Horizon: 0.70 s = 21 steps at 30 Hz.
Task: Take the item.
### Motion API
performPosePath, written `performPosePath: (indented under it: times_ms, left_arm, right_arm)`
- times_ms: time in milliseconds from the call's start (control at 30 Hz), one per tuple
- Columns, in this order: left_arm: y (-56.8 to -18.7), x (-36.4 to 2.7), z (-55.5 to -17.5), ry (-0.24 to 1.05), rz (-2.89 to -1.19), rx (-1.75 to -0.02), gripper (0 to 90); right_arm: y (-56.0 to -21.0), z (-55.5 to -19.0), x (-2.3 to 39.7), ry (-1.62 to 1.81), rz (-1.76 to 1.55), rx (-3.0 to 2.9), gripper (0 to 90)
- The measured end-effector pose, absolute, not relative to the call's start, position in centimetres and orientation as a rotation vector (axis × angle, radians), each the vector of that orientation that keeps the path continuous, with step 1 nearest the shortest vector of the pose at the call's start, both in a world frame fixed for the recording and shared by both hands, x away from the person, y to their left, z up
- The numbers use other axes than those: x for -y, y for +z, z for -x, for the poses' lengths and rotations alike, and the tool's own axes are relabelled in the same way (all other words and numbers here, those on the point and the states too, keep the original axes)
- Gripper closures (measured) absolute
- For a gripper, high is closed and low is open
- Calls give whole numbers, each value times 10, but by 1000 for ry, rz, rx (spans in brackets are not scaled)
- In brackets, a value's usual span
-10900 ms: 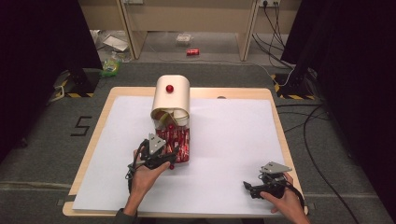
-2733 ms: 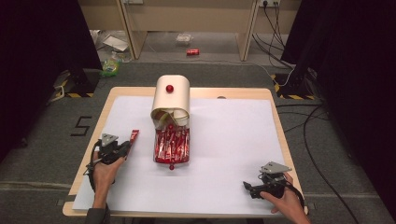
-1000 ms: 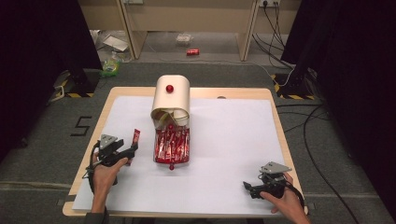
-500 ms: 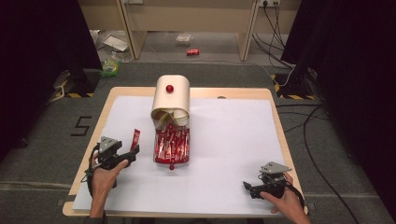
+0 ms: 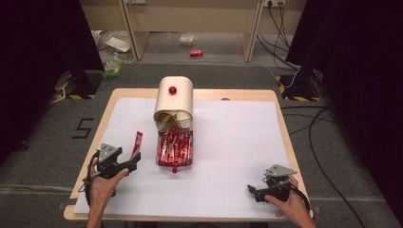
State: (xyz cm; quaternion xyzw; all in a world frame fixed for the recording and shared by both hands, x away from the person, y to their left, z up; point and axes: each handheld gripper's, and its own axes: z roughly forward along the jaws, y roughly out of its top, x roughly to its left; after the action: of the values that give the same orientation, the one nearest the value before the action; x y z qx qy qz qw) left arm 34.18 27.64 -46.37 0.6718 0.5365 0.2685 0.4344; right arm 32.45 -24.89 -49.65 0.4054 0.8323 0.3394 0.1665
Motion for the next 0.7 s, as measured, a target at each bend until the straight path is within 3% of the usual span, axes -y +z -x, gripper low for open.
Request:
performPosePath:
  times_ms: [700]
  left_arm:
    - [-464, -259, -329, 667, -1697, -1277, 215]
  right_arm:
    - [-496, -324, 249, 966, -1155, -2369, 47]
